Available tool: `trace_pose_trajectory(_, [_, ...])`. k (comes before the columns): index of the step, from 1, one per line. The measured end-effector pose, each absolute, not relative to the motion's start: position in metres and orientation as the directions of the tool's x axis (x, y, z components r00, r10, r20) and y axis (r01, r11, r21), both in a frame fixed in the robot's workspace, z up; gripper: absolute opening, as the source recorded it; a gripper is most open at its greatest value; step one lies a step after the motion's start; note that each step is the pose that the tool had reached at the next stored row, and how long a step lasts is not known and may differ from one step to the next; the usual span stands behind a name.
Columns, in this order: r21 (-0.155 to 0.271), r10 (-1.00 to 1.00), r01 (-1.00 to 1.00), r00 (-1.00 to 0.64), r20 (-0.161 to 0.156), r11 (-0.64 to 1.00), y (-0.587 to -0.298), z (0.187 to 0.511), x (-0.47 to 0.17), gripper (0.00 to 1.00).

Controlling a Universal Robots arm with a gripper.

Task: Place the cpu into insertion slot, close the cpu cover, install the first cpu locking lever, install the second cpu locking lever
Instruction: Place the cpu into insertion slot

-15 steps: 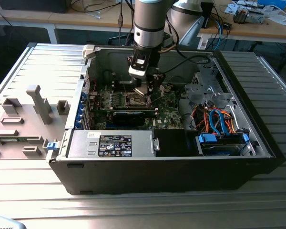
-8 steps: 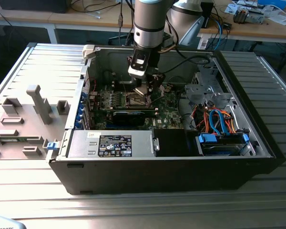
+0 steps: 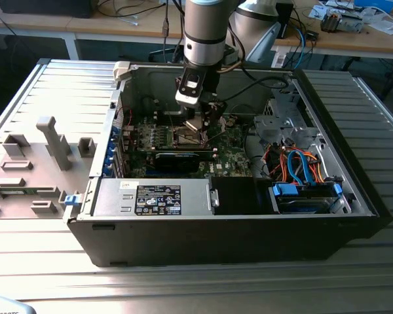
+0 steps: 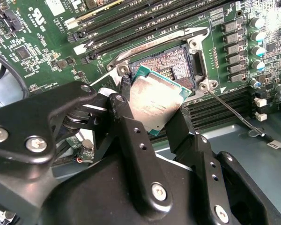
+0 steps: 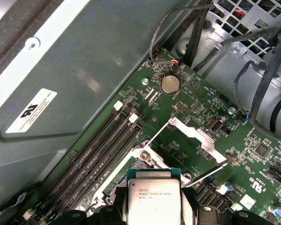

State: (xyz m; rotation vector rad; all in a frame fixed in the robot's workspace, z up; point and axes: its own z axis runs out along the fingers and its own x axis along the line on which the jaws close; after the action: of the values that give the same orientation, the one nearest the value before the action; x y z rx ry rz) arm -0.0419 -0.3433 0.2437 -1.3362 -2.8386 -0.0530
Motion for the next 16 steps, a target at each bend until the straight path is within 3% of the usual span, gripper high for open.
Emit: trace_pose_trajectory(16, [0.029, 0.792, 0.792, -0.61, 0.018, 0.61, -0.3433, 0.2428, -0.0419, 0.54])
